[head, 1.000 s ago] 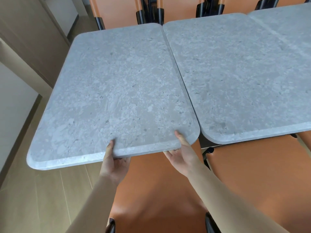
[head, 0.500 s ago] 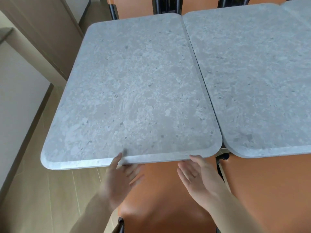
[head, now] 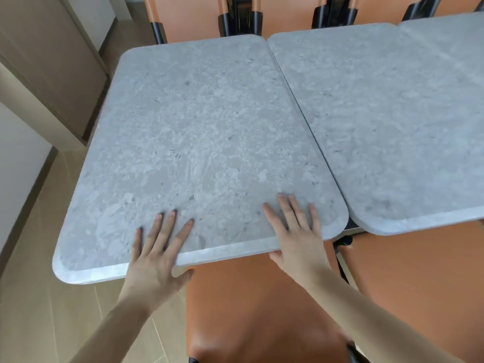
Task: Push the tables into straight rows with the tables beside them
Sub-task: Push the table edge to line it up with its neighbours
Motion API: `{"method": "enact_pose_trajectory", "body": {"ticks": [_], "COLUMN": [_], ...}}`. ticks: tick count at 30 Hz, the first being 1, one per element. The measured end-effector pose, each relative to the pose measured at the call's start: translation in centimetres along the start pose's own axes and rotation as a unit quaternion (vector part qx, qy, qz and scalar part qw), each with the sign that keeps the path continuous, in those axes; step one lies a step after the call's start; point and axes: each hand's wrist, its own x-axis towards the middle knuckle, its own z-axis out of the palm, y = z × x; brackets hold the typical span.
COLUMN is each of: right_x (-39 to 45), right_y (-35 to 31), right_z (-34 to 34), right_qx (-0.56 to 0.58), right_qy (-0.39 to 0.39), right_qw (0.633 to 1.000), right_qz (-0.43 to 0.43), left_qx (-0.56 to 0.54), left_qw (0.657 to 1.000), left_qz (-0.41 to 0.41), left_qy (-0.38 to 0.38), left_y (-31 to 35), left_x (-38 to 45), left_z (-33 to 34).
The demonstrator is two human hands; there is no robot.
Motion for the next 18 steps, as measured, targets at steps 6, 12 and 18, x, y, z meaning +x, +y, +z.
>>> {"method": "enact_pose_trajectory", "body": {"ticks": [6,12,18], "right_x": [0.2,-4.5,-14.7], "right_y": [-0.2,-2.5,-0.2], "right_z": [0.2,-2.5,-6.7], "right_qx": [-0.022,0.068,0.049], "right_qy": [0.054,-0.060,-0.314], "right_qw": [0.998,0.993,0.934], "right_qz": [0.026,0.074,0.164], "left_qx": [0.013,-0.041,-0.186], "left_qw": [0.997,0.989,0.927], "left_qz": [-0.035,-0.106,-0.201], "left_qy": [0.062,-0.090,-0.258], "left_y": [1.0,3.9,8.7], "left_x": [0.6,-3.8,-13.9], "left_z": [1.0,-1.8,-5.4]}}
